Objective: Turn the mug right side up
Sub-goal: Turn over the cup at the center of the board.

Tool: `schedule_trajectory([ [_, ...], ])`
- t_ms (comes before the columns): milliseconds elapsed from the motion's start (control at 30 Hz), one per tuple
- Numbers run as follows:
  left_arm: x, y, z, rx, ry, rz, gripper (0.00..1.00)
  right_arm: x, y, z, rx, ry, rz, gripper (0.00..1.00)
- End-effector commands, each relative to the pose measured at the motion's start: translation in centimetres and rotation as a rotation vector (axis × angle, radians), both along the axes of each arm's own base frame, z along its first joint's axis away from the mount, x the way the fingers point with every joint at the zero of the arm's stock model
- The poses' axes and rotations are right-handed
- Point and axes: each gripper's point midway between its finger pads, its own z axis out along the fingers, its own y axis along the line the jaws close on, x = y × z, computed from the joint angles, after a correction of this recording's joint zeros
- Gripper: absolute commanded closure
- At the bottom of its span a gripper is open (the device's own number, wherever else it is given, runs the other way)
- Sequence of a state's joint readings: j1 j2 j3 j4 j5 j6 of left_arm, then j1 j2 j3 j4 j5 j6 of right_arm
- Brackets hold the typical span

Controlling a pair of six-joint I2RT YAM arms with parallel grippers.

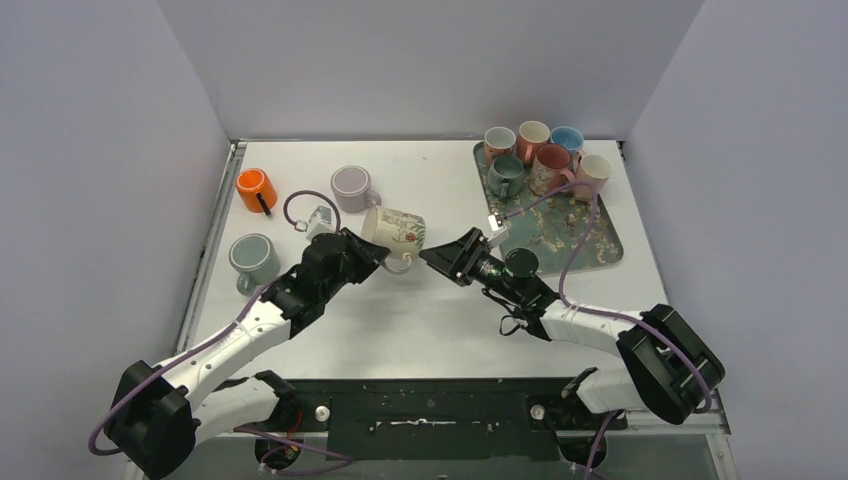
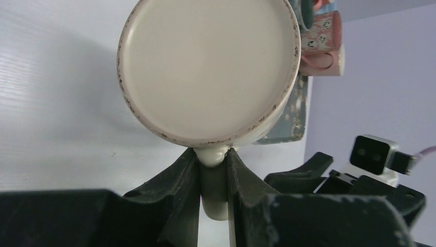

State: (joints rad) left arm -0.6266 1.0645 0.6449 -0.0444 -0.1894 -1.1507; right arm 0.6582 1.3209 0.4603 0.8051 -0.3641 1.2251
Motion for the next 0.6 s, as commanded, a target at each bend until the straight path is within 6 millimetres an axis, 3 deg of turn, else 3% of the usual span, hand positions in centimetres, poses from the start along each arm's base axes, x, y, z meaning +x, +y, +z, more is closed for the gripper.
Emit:
schedule_trajectory([
  [0,1.4,-2.0,11.8,-0.297,-0.327,-0.035,1.0,0.4,0.1,3.2,0.163,-0.016,0.003,0.38],
  [567,-0.8,-3.4,14.4,-0.465,-0.434,-0.15,1.0,1.5,2.2,5.6,0.297,-0.002,0.084,0.43],
])
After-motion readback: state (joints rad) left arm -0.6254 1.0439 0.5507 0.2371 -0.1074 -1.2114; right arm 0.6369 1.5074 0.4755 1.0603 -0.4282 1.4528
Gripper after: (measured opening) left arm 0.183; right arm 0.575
